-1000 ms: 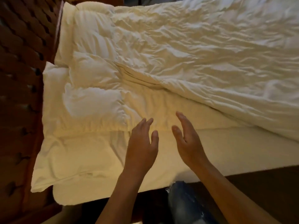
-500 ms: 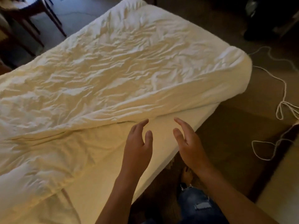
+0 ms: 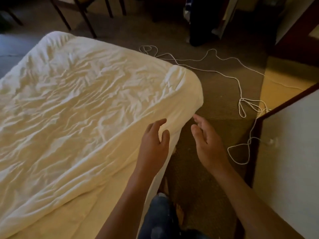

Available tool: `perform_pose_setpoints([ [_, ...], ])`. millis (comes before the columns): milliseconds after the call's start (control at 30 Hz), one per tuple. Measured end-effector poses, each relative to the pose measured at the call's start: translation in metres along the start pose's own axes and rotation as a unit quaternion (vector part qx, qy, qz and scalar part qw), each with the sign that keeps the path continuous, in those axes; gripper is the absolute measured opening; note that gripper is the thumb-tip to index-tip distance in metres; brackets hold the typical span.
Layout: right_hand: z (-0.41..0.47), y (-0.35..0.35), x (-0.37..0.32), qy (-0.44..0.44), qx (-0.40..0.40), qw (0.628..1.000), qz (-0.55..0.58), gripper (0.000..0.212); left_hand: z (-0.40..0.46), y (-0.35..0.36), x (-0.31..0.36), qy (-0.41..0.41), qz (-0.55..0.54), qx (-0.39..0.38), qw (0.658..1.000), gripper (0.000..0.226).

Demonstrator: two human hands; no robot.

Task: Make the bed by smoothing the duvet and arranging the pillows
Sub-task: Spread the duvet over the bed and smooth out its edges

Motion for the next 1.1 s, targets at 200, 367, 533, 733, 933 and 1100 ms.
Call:
perform_pose_setpoints([
  [200, 0.088, -0.026, 0.019, 0.028, 0.044, 0.999, -0.009, 0.046, 0.091, 0.053, 0.016, -0.003, -0.004, -0.031, 1.0, 0.035],
  [367, 0.166, -0.043, 0.025, 0.06, 0.067, 0.996, 0.002, 0.045, 0.168, 0.099, 0.047, 0.021, 0.014, -0.088, 0.996, 0.036],
  [533, 0.233, -0.072, 0.044, 0.089, 0.093, 0.991, 0.025, 0.046, 0.235, 0.149, 0.068, 0.019, 0.041, -0.116, 0.992, 0.038],
  [733, 0.328, -0.103, 0.101, 0.126, 0.075, 0.988, 0.041, 0.049, 0.32, 0.244, 0.094, 0.005, 0.054, -0.115, 0.992, 0.039],
  [933, 0.455, -0.101, 0.205, 0.165, 0.017, 0.986, 0.003, 0.047, 0.423, 0.354, 0.072, -0.05, 0.094, -0.079, 0.991, 0.038],
  [1100, 0.541, -0.072, 0.307, 0.21, -0.015, 0.977, -0.031, 0.049, 0.48, 0.426, 0.013, -0.086, 0.136, -0.086, 0.983, 0.038],
])
Point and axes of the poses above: each hand's wrist, its own z-axis towards the middle knuckle, its own y-axis out of the palm, x = y × z, the point moved 10 cm from there along z, towards the middle knuckle, and after that the axes turned 7 degrees about x, right-handed, at the moved point
